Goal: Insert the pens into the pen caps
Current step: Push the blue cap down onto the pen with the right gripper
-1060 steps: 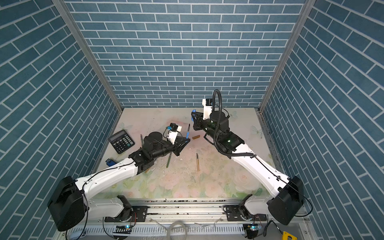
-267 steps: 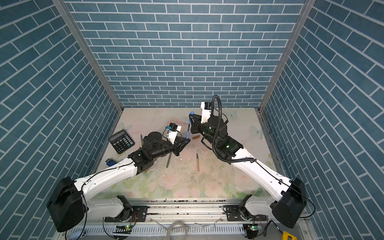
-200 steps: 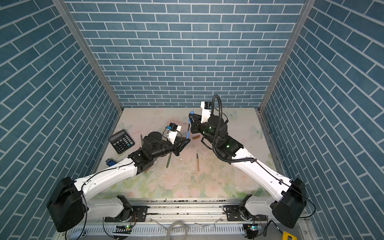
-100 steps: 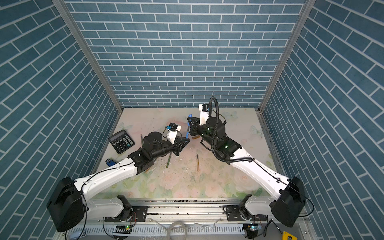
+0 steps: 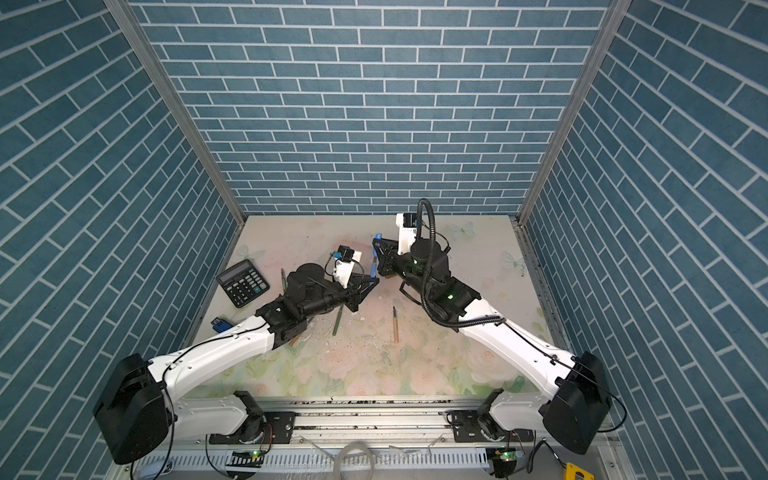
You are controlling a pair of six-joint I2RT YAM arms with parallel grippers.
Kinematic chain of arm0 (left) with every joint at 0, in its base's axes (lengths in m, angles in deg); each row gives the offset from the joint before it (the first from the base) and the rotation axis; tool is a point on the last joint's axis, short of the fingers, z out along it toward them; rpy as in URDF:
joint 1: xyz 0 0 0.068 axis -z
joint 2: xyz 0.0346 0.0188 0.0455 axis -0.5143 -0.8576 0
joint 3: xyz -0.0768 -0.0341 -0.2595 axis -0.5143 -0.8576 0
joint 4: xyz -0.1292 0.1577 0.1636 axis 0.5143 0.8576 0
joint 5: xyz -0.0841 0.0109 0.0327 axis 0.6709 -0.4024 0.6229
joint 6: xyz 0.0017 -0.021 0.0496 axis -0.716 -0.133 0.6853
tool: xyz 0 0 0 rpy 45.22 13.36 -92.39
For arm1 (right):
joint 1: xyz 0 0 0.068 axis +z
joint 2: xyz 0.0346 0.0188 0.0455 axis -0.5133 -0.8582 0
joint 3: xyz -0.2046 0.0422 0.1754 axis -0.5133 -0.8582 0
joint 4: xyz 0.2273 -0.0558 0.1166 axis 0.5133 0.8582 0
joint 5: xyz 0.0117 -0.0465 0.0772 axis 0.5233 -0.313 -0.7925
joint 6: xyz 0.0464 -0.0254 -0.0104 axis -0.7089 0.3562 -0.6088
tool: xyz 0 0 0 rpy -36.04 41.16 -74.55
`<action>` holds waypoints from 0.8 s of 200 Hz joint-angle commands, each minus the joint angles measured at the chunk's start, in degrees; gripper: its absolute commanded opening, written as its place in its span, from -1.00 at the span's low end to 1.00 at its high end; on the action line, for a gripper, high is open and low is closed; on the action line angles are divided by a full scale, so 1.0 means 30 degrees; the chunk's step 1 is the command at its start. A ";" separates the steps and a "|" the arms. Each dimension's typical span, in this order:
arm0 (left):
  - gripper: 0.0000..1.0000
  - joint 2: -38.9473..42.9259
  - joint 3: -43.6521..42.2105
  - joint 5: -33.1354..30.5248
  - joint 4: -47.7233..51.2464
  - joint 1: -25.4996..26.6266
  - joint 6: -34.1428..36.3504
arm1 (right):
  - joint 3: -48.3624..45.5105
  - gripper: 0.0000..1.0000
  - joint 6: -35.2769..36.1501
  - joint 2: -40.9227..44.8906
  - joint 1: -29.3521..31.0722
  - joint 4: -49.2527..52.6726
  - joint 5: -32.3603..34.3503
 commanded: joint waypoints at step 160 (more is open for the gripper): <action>-1.00 0.0350 0.0547 0.0210 -0.2345 -0.1278 -0.0054 | 0.0802 -0.09 0.0758 0.1170 0.0919 0.3361 -0.0714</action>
